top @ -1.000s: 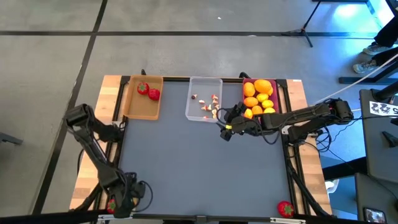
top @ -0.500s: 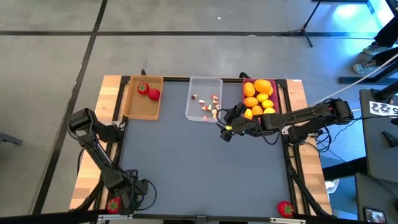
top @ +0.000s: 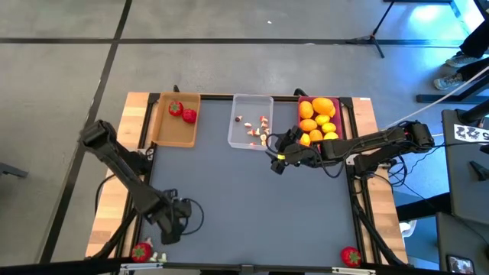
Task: Sort produce into baskets
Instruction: Put the lemon into the pink bin
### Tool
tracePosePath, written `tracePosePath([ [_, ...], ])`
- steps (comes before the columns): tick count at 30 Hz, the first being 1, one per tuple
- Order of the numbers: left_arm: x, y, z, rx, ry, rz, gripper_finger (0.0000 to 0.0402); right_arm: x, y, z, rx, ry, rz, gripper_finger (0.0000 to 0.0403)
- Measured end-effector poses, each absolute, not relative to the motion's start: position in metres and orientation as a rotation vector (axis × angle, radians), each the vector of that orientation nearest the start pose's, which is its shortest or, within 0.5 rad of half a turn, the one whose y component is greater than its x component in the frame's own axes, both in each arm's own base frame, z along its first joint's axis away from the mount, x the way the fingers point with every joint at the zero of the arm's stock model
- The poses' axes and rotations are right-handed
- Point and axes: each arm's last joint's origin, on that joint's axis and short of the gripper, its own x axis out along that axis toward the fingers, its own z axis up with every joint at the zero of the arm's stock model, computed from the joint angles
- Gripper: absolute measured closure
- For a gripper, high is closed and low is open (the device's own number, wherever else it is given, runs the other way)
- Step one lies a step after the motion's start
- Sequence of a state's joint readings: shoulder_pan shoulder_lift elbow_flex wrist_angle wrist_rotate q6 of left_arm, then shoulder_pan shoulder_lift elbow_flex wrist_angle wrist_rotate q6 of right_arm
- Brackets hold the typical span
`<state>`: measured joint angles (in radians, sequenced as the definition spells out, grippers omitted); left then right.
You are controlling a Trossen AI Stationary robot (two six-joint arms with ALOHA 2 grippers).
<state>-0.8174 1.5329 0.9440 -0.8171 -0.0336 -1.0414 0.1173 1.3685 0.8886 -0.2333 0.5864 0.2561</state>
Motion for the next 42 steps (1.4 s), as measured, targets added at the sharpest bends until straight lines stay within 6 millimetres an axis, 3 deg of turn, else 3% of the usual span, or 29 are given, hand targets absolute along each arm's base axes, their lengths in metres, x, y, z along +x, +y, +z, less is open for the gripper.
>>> tracePosePath([
  [10, 0.191, -0.132, 0.248, -0.262, 1.000, 0.209, 0.0174, 0.282, 0.020, 0.241, 0.034, 0.634, -0.429, 0.0039],
  [18, 0.203, -0.096, 0.282, -0.181, 0.683, 0.290, 0.0173, 0.285, 0.021, 0.243, 0.058, 0.610, -0.390, 0.0039],
  [28, 0.239, -0.066, 0.292, -0.114, 0.498, 0.371, 0.0172, 0.306, 0.028, 0.248, 0.065, 0.458, -0.199, 0.0039],
  [42, 0.284, -0.061, 0.290, -0.148, 0.297, 0.360, 0.0172, 0.346, 0.037, 0.237, 0.025, 0.165, -0.013, 0.0039],
])
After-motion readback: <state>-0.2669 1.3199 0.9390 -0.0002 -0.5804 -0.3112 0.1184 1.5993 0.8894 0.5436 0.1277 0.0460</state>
